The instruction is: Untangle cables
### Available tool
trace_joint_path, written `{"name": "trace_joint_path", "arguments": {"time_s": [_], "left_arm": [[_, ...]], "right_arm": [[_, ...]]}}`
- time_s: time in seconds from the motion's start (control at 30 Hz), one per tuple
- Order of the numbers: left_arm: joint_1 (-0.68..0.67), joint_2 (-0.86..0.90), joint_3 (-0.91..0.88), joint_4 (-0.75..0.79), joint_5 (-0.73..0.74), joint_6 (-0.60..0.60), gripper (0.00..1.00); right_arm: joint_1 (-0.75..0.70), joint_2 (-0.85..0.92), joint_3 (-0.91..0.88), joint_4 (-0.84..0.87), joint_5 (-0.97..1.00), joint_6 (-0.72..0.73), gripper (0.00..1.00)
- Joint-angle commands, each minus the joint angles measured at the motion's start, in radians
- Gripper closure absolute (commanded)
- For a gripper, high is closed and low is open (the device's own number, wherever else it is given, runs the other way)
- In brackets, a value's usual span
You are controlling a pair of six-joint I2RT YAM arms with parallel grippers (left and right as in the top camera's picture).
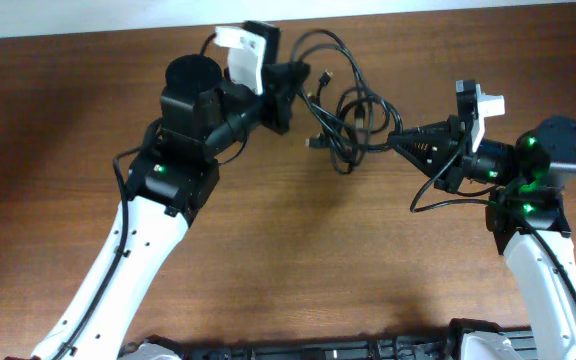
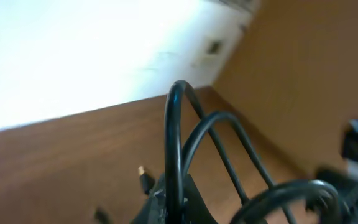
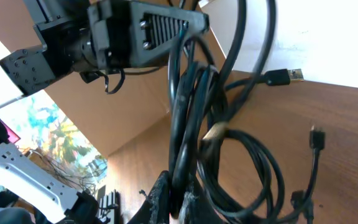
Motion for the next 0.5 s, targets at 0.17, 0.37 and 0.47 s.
{"name": "trace_joint_path", "arguments": {"time_s": [0.17,0.37,0.47], "left_arm": [[0.01,-0.024,0.019,-0.035,-0.309,-0.592,1.0],[0.01,-0.024,0.019,-0.055,-0.285,-0.528,1.0],[0.01,-0.024,0.019,-0.053,-0.213,-0.393,1.0]], "right_arm": [[0.0,-0.006,0.006,0.0,-0.035,-0.005,0.96],[0.0,-0.006,0.006,0.0,-0.035,-0.005,0.96],[0.0,-0.006,0.006,-0.001,-0.027,-0.005,0.51]]}}
